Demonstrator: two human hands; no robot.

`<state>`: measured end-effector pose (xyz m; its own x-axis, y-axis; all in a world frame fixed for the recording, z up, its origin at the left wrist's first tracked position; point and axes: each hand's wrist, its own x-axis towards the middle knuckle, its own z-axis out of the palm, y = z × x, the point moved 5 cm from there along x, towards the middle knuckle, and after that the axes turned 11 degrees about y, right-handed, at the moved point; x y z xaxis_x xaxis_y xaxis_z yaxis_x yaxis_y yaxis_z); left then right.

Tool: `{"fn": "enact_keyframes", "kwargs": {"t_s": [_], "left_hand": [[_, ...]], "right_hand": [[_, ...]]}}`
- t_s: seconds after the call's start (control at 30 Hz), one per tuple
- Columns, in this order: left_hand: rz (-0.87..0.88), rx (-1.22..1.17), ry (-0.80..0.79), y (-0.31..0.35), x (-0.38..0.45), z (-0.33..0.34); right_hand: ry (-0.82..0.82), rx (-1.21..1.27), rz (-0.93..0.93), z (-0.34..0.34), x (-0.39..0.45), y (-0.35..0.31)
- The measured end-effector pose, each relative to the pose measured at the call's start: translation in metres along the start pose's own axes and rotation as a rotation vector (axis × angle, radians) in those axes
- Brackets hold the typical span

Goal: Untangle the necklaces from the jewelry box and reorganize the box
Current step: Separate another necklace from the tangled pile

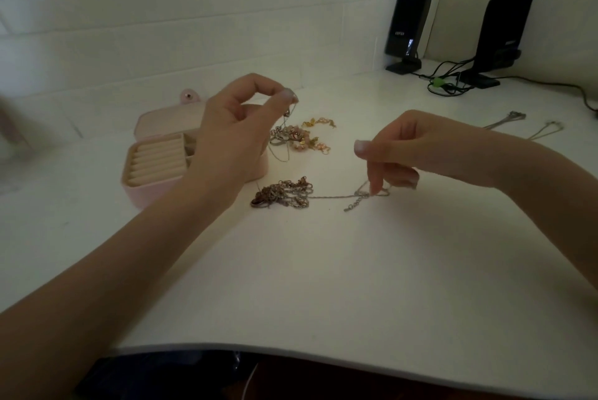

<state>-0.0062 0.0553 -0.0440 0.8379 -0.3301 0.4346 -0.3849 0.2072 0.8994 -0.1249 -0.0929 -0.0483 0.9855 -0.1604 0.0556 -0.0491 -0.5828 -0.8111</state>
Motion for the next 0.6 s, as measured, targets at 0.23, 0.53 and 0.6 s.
{"fn": "enact_keyframes", "kwargs": {"t_s": [0.23,0.53,0.6], "left_hand": [[-0.065,-0.023,-0.239,-0.004,-0.009,0.015],[-0.116,0.046,-0.344,-0.011,-0.014,0.023],[-0.123,0.079,-0.347,-0.011,-0.013,0.021]], "right_hand": [[0.34,-0.464,-0.179,0.005,0.005,-0.001],[0.391,0.045,-0.24,0.011,0.007,-0.008],[0.397,0.117,-0.223,0.003,0.007,-0.008]]}}
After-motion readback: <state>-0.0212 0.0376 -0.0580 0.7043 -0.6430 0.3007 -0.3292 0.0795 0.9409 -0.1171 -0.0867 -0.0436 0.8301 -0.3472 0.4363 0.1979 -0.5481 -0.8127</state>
